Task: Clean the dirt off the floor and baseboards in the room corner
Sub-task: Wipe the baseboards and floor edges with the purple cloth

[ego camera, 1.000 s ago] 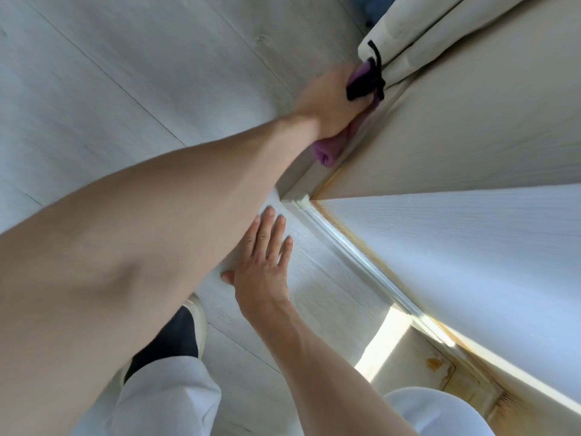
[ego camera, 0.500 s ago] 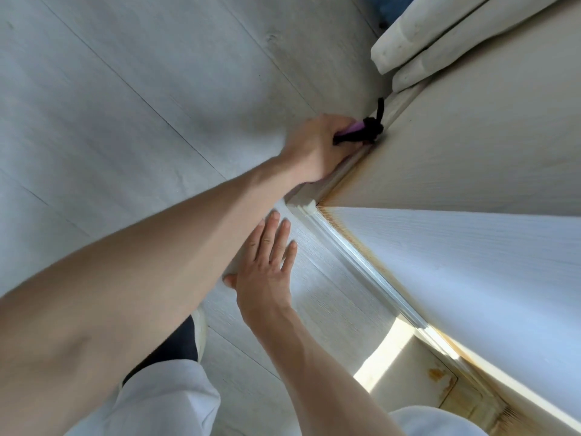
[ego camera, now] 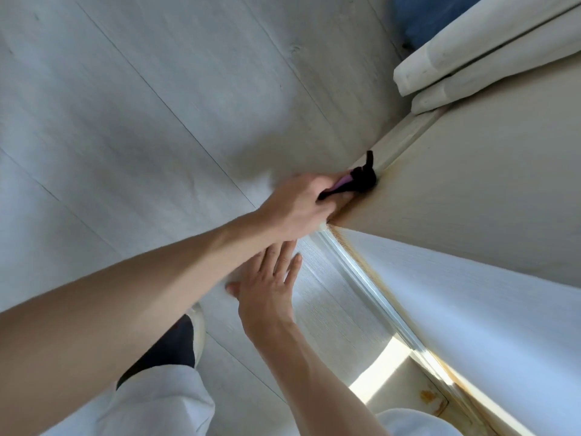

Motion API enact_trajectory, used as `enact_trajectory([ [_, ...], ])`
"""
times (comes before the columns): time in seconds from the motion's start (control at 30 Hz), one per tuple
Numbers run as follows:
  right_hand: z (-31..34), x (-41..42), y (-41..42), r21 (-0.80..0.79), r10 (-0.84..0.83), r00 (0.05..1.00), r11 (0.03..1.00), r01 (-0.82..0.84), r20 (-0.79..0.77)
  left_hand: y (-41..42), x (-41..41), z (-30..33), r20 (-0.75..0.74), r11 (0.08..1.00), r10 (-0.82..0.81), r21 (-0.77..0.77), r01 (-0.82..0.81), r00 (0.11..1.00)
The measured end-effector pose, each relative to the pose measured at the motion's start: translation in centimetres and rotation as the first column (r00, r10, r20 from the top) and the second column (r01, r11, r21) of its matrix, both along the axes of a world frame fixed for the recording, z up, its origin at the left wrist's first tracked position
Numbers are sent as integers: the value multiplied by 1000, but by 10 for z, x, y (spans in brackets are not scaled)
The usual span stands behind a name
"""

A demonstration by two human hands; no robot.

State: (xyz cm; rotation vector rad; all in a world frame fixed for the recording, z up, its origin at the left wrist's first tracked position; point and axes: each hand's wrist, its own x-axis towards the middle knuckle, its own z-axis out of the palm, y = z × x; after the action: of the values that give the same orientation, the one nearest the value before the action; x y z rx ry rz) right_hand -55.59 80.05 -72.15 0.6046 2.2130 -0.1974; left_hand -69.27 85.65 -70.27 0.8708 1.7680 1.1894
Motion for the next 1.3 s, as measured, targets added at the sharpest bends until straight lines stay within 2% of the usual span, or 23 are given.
enact_trajectory([
  [0.07,-10,6,-5,64,-2,997,998,7,-78,-31,-18,0,-67,991,-70,-116,62,995],
  [0.1,-14,8,-7,105,-2,990,994,17,-140,-39,-30,-1,-84,987,-50,-155,37,995],
  [0.2,-19,11,-9,159,-20,968,985,62,-251,-21,-68,-1,-184,961,222,-128,-247,958],
  [0.27,-16,10,-9,163,-18,967,985,61,-254,17,-87,2,-203,947,279,-104,-304,939],
  [0.43,-16,8,-10,183,-25,978,981,64,-209,103,-92,-2,-200,994,-4,-104,-17,980],
  [0.53,-15,10,-9,168,-17,981,984,51,-195,100,-68,-13,-279,969,-217,-174,173,935],
  [0.63,-16,10,-9,150,-14,982,988,44,-190,47,-42,-23,-313,972,-202,-180,151,928],
  [0.73,-18,11,-8,123,-5,986,992,26,-169,-19,-36,-18,-360,946,-305,-224,236,882],
  [0.83,-16,9,-8,129,-15,983,991,39,-182,2,-49,-10,-420,928,-320,-318,192,849],
  [0.97,-14,8,-7,131,-7,982,991,32,-188,76,-68,-10,-258,962,-84,-273,11,963],
  [1.07,-13,8,-8,125,-9,986,992,30,-166,69,-56,-17,-291,956,-155,-286,69,944],
  [1.17,-13,7,-7,107,-23,988,993,40,-152,21,-36,-13,-283,959,-140,-276,59,949],
  [1.3,-13,7,-6,71,1,993,997,8,-120,-22,-44,-3,-188,880,-297,-433,192,936],
])
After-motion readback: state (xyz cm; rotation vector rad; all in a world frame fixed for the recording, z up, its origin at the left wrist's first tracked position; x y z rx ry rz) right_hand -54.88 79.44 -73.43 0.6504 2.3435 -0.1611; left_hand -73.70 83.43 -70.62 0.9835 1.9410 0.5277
